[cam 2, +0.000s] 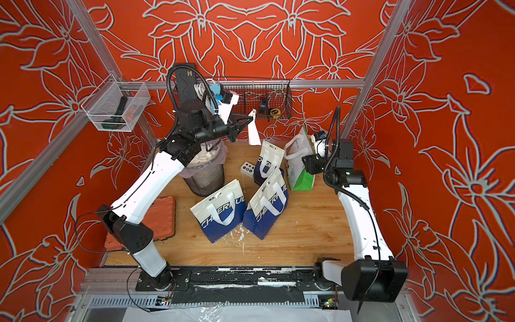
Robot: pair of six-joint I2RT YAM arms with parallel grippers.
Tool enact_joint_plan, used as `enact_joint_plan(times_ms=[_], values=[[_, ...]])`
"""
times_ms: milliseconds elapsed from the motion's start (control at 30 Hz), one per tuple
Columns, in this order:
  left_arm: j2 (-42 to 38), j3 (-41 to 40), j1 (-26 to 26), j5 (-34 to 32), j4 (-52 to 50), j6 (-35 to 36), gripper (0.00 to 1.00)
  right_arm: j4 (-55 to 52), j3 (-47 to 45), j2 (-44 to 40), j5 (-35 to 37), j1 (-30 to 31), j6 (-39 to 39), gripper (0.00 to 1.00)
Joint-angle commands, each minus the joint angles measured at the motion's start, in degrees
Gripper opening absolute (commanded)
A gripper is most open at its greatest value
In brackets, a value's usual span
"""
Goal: Shred takeout receipts and throw away
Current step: Place the takeout bag at the center of the board, then shred the takeout receipt.
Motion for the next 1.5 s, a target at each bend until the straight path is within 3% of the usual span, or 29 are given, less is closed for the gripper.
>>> enact_joint_plan(times_ms=[0, 200, 367, 667, 1000, 1167, 1467], values=[[-4.4, -3.3, 2.0, 4.6, 1.7, -2.7, 0.00, 1.6, 2.9, -2.0, -9.6, 0.8, 0.9, 0.65], [-9.7, -10.5, 6.7, 9.2, 3.3, -4.7, 0.00, 18.2, 2.8, -1.2, -17.6, 7.1, 14.5, 0.71], [-13.5, -15.5, 12.5, 13.7, 5.6, -6.4, 0.00, 28.3, 6.5, 5.4, -23.0, 14.3, 21.7, 0.72], [-17.8, -22.4, 19.7, 18.2, 11.8, -10.6, 0.00, 34.8, 19.4, 20.5, -29.0, 28.4, 23.7, 0.73], [-17.7, -23.3, 21.4, 20.8, 12.8, -12.2, 0.00, 34.1, 31.3, 33.3, -31.7, 35.0, 22.0, 0.72], [-17.9, -23.6, 21.7, 21.3, 12.7, -12.4, 0.00, 32.9, 35.9, 37.6, -33.3, 35.8, 21.5, 0.65], [-17.8, -24.6, 22.3, 21.8, 12.4, -12.7, 0.00, 39.2, 38.4, 40.7, -35.8, 36.1, 25.0, 0.40]])
